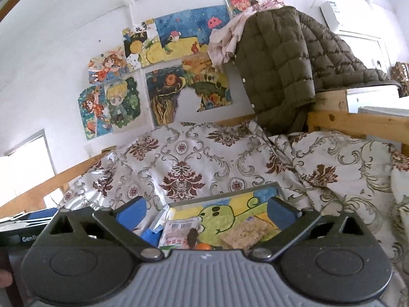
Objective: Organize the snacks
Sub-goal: 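Open the right tool to drop the orange in the tray while the left tool releases the jerky bag, then move both tools back toward the remaining snack pile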
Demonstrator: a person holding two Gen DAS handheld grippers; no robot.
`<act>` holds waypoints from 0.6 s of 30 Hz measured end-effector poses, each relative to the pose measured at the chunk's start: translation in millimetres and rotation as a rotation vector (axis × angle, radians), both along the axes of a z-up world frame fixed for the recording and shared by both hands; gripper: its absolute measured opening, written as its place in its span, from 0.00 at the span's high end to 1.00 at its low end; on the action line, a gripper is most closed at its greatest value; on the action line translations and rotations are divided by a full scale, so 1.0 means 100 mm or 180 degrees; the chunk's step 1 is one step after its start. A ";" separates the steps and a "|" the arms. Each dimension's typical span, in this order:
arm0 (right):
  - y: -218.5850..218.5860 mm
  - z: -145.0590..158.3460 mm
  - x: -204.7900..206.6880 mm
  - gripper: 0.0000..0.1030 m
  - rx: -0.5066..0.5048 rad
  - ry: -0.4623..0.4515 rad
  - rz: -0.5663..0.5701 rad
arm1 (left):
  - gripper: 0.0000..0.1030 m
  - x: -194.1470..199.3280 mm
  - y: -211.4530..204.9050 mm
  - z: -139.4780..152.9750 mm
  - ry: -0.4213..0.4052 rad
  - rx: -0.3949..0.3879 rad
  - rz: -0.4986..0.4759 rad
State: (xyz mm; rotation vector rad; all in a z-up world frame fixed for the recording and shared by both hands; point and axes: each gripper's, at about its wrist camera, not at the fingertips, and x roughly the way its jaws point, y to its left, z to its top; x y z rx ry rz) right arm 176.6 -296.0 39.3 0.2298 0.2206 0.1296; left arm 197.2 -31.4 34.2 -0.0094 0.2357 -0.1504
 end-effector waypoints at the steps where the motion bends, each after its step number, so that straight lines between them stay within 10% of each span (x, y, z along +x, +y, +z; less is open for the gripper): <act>1: 0.01 0.00 -0.07 0.00 -0.0018 -0.0002 -0.0003 | 0.01 -0.07 0.04 0.00 0.0006 -0.0004 0.0020; 18: 0.35 -0.31 -0.74 0.00 -0.0160 0.0530 0.0214 | 0.01 -0.78 0.51 -0.31 0.0587 -0.0039 0.0539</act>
